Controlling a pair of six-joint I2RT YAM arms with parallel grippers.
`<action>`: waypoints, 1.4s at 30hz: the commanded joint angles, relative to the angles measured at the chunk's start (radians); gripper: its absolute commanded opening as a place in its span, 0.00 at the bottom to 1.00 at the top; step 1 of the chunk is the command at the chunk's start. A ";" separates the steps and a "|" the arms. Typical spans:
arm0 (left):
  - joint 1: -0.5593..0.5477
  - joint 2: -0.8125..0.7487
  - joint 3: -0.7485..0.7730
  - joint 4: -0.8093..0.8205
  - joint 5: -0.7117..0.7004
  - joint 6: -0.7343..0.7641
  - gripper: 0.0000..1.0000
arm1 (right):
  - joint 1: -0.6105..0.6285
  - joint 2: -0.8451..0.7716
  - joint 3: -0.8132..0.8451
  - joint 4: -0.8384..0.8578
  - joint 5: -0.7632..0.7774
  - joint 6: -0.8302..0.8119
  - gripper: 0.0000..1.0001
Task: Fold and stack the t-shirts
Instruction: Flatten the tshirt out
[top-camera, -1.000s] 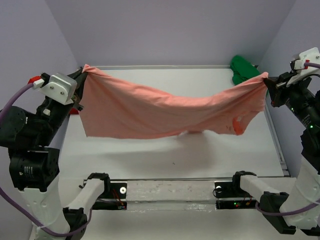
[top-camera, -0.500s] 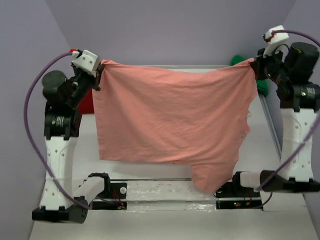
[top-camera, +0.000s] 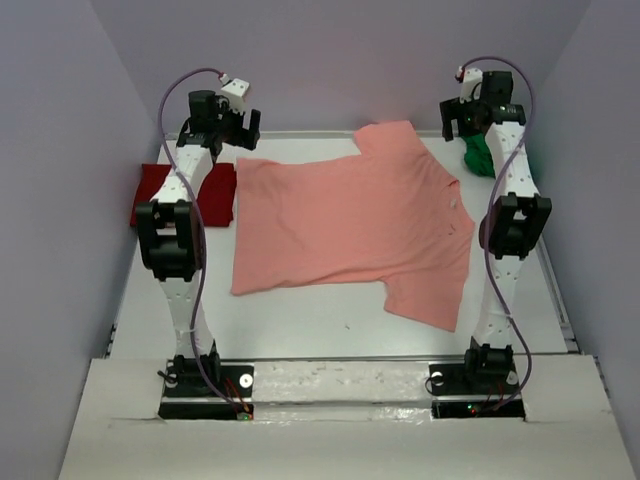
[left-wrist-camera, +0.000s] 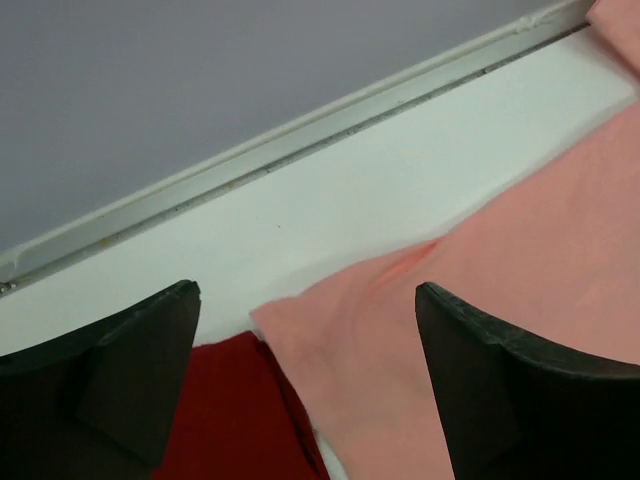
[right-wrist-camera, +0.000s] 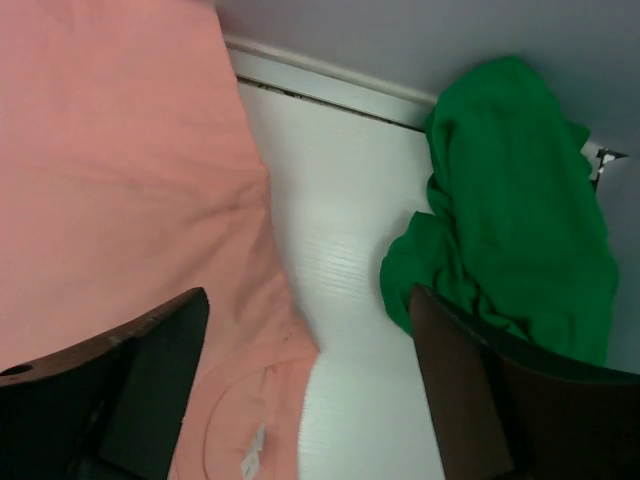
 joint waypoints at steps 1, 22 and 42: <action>-0.006 0.001 0.195 -0.015 -0.016 -0.010 0.99 | -0.004 -0.050 -0.003 0.002 0.018 -0.005 0.94; -0.038 -0.967 -0.816 -0.366 0.050 0.444 0.99 | -0.004 -1.149 -1.258 -0.026 -0.075 -0.011 0.92; -0.040 -1.097 -1.040 -0.518 -0.026 0.579 0.99 | -0.013 -0.967 -1.338 -0.139 0.043 0.128 0.71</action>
